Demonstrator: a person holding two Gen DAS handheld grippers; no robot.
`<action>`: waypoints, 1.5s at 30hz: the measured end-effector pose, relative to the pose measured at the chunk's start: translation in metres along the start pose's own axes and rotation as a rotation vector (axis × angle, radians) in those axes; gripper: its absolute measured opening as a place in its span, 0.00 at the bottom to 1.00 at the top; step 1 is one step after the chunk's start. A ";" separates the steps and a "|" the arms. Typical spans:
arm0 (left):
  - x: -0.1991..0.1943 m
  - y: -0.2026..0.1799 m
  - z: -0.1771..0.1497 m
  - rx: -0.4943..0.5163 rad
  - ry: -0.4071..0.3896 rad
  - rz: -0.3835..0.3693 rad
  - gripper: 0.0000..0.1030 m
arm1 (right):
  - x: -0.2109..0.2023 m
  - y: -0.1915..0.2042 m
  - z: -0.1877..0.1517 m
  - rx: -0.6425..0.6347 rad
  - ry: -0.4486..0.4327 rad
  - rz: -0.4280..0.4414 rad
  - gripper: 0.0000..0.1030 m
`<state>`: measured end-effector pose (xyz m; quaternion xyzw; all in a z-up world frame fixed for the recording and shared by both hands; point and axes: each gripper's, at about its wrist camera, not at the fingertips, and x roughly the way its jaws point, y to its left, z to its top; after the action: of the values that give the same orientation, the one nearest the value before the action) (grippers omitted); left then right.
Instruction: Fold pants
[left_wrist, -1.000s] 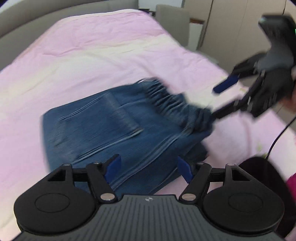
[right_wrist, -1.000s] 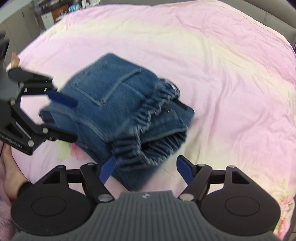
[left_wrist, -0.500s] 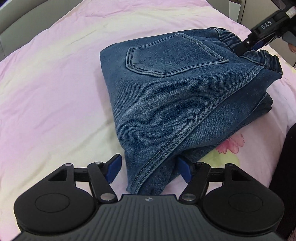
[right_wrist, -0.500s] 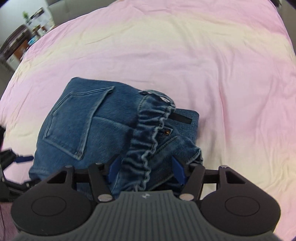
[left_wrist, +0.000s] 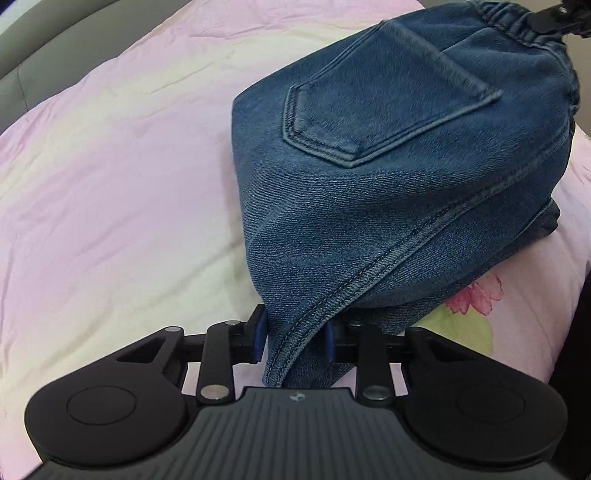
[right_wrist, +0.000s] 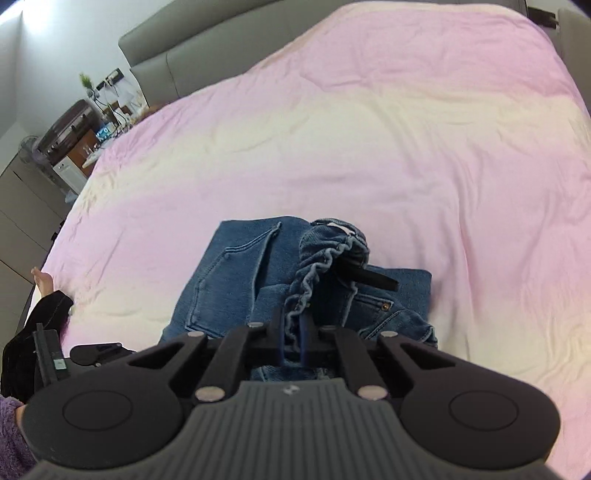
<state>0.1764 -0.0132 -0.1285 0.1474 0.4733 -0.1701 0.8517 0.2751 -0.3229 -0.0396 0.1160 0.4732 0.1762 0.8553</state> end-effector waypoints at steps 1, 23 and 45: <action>-0.001 0.001 -0.002 0.005 -0.002 -0.001 0.29 | -0.007 -0.002 -0.006 0.006 -0.013 -0.010 0.01; -0.026 -0.003 -0.006 0.130 0.113 -0.028 0.26 | 0.075 -0.068 -0.127 0.219 0.051 -0.147 0.01; 0.017 -0.013 0.089 -0.076 0.038 -0.110 0.23 | 0.058 -0.116 -0.085 0.416 -0.092 0.066 0.56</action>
<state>0.2470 -0.0642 -0.0988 0.0921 0.5031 -0.1959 0.8367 0.2534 -0.4019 -0.1712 0.3133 0.4558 0.0971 0.8274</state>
